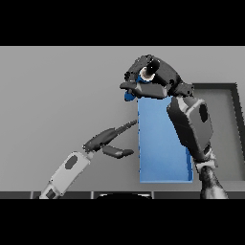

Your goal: Pick up the blue pipe and place it into the blue bin.

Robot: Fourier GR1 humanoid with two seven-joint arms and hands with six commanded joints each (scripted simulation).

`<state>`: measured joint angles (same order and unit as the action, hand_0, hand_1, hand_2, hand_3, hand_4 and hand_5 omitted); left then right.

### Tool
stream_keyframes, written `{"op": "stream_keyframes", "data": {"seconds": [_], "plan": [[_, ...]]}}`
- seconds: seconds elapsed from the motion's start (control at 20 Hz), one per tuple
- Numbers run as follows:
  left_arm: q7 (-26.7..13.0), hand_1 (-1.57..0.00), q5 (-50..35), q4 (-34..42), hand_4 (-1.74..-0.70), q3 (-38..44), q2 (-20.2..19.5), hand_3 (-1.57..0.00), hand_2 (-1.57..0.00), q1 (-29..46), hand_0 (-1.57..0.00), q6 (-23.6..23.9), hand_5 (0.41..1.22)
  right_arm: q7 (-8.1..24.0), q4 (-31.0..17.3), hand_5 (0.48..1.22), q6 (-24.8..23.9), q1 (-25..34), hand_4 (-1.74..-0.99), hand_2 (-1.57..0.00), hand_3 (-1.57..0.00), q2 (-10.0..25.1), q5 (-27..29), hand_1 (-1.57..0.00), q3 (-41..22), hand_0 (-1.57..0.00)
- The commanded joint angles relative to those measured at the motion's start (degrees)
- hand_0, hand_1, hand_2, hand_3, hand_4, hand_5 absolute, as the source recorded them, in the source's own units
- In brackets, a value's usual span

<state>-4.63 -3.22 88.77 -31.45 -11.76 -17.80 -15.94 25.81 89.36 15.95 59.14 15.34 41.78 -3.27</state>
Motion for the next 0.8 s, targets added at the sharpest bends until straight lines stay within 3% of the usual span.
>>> {"op": "stream_keyframes", "data": {"seconds": [0.0, 0.2, 0.35, 0.5, 0.75], "plan": [[-0.49, 0.0, -0.03, -0.17, -0.85, 0.28, -0.2, 0.0, 0.0, -0.3, 0.0, 0.04, 0.484, -0.67, -2.28, 1.221, -0.16, 0.95, -1.498, -1.57, -1.57, 1.08, -1.15, -1.57, 1.01, -1.57], [-1.05, 0.0, 1.07, 1.13, -0.83, -0.21, -0.18, 0.0, 0.0, -0.08, 0.0, 1.03, 0.47, -1.05, -12.48, 1.221, -0.31, 0.19, -1.499, -1.57, -1.57, 5.22, -5.23, -1.57, 4.3, -1.57], [-1.57, 0.0, 1.0, 0.72, -0.83, 0.25, -0.54, 0.0, 0.0, 0.05, 0.0, 1.17, 0.463, -0.41, -16.87, 1.221, -2.24, -3.74, -1.499, -1.57, -1.57, 7.02, -6.86, -1.57, 5.93, -1.57], [-0.29, 0.0, 1.56, 0.97, -0.83, 0.05, -1.02, 0.0, 0.0, 0.51, 0.0, 1.14, 0.462, 0.34, -18.25, 1.221, -2.71, -9.15, -1.499, -1.57, -1.57, 7.78, -7.82, -1.57, 6.01, -1.57], [-0.55, 0.0, 1.62, 0.76, -0.83, 0.0, -1.11, 0.0, 0.0, 0.49, 0.0, 0.94, 0.469, 5.84, -16.68, 1.221, -7.89, -19.1, -1.499, -1.57, -1.57, 8.19, -10.2, -1.57, 4.87, -1.57]]}}
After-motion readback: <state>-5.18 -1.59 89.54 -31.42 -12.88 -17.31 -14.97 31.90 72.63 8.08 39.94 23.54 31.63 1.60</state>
